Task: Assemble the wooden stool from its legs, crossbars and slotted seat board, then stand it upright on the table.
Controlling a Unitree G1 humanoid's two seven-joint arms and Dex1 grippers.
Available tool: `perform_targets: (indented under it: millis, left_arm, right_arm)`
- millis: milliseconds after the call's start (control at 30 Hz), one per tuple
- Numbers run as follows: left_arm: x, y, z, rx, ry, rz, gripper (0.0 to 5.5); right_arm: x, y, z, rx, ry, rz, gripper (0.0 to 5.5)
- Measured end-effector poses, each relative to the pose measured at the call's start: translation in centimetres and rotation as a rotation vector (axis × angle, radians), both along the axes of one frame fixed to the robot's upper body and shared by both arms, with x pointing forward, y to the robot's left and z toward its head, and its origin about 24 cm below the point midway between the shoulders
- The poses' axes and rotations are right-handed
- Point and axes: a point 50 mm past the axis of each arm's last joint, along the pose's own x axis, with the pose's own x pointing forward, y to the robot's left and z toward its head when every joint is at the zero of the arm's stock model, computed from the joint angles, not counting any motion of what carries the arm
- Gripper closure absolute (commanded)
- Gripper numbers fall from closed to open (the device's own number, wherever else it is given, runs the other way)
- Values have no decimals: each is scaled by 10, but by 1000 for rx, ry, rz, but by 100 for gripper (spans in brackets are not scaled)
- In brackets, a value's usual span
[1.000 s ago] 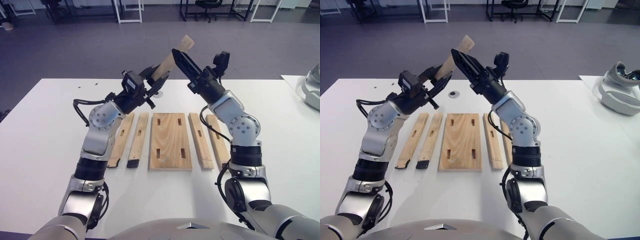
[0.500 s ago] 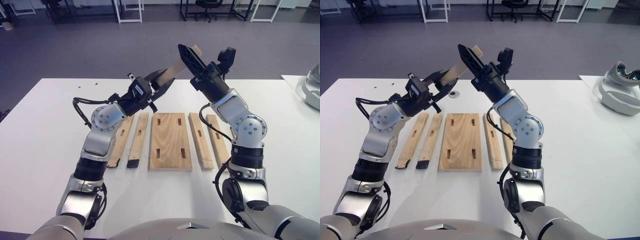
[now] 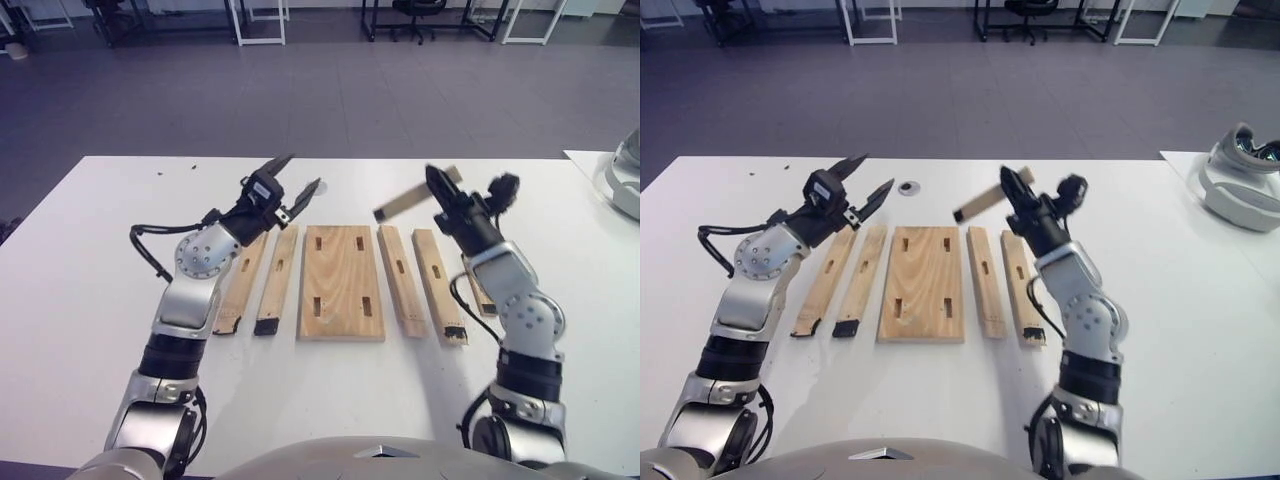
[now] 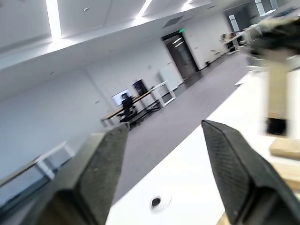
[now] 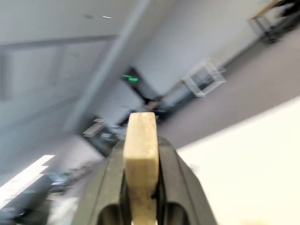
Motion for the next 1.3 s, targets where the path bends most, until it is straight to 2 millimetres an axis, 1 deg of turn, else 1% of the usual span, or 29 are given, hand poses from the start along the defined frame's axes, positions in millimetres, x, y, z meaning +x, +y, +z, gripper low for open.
perform_targets:
  millis: [67,167,333,433,500,600,633,700,767,867,1000,1300]
  left_arm:
    - [-2,9,-7,-37,28,78,201]
    - [-3,16,-11,-73,51,150,201]
    - [-4,18,-16,-77,73,163,201]
    - [-4,17,-16,-84,74,162,201]
    - [-4,16,-17,-88,76,162,201]
    - [-5,16,-18,-92,82,163,201]
    - [-5,16,-18,-93,82,164,201]
    - [-5,17,-19,-93,83,166,201]
    - [-6,17,-20,-93,87,168,201]
    - [-6,17,-20,-92,88,169,201]
    - [-6,17,-20,-90,89,169,201]
    - [-6,17,-21,-82,89,170,201]
  right_arm:
    - [-10,-7,-19,-55,70,-46,510]
    - [-16,-8,-35,-100,122,-79,510]
    - [-14,-10,-45,-138,139,-124,510]
    - [-13,-10,-46,-156,131,-132,510]
    - [-11,-6,-45,-208,111,-123,510]
    - [-8,-2,-42,-312,85,-108,510]
    - [-7,1,-42,-409,68,-98,510]
    - [-8,6,-41,-496,46,-83,510]
    - [-9,13,-42,-550,30,-68,510]
    - [-9,16,-43,-615,8,-26,510]
    - [-8,19,-48,-675,5,15,510]
    - [-7,17,-48,-686,-44,51,510]
